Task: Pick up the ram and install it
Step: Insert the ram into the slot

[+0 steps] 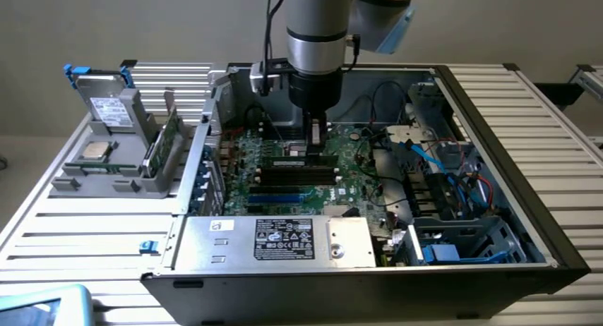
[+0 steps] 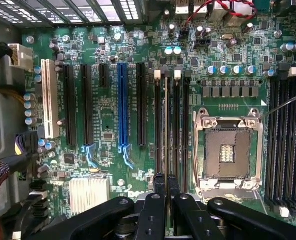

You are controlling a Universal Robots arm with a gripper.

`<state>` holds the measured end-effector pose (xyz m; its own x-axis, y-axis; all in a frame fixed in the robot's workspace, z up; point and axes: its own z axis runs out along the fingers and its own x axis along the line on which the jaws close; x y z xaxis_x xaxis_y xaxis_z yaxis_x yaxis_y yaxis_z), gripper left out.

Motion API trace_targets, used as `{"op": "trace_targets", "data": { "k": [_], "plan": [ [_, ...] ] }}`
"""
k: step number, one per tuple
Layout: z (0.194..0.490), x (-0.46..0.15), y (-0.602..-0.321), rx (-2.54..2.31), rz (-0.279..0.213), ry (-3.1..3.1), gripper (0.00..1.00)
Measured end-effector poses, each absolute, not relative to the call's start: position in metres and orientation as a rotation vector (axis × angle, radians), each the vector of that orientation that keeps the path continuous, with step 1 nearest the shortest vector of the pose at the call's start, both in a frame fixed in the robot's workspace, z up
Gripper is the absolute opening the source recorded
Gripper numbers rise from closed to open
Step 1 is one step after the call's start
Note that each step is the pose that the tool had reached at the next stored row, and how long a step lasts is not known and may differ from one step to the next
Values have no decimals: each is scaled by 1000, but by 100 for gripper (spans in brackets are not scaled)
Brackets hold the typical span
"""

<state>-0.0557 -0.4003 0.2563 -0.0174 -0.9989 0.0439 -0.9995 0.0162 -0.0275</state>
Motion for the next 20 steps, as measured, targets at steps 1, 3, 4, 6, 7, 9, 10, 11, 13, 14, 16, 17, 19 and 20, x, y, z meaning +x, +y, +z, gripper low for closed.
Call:
{"op": "trace_targets", "data": {
  "k": [1,3,4,6,7,9,10,11,13,14,16,17,19,20],
  "plan": [
    [255,-56,-401,2194,78,-2230,13],
    [251,-56,-402,2195,77,-2228,13],
    [250,-56,-402,2196,77,-2227,13],
    [247,-56,-403,2197,76,-2225,13],
    [246,-56,-403,2198,76,-2224,13],
    [244,-56,-403,2199,76,-2223,13],
    [243,-56,-403,2200,76,-2222,13],
    [243,-56,-403,2201,76,-2221,13],
    [243,-56,-403,2203,75,-2219,13],
    [243,-56,-403,2204,76,-2219,13],
    [242,-57,-403,2208,75,-2217,13],
    [242,-57,-403,2209,74,-2216,13],
    [242,-57,-403,2210,72,-2217,13],
    [241,-57,-403,2211,72,-2217,13]
  ]
}}
